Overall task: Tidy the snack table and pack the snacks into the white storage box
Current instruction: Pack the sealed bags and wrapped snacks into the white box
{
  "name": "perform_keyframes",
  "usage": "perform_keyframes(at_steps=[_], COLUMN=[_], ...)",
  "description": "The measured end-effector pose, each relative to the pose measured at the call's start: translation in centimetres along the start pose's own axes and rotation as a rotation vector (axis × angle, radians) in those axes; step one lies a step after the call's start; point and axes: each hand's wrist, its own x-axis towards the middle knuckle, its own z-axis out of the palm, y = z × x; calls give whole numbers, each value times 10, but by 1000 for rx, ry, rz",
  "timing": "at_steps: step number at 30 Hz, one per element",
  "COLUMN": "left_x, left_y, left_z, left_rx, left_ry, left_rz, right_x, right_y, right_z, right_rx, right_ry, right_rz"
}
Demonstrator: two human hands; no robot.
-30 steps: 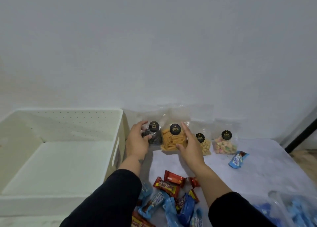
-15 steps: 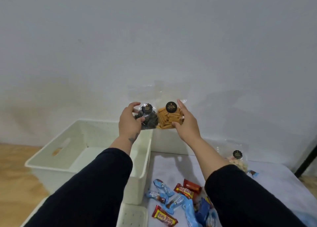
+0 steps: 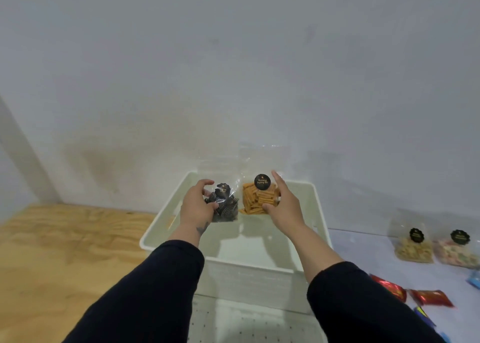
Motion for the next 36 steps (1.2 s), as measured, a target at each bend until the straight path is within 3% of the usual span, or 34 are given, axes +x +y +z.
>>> perform_keyframes(at_steps=[6,15,20,22,29,36], left_x=[32,82,85,83,79,57], left_y=[-45,-82,-96,-93,-89,-46], left_z=[-10,14,21,23,24,17], left_rx=[21,152,563,587,555,720], left_ry=[-161,-158,-283,-315,-333,-265], left_rz=[-159,-271,-234,-266,-324,-215], right_x=[11,53,57,58,63,43], right_y=[26,56,70,71,69,42], right_z=[23,73,104,110,101,48], right_rx=[-13,-20,-115,-127,-256,-483], right_ry=[-78,-107,-169,-190,-262,-347], right_rz=[159,295,340,348,354,317])
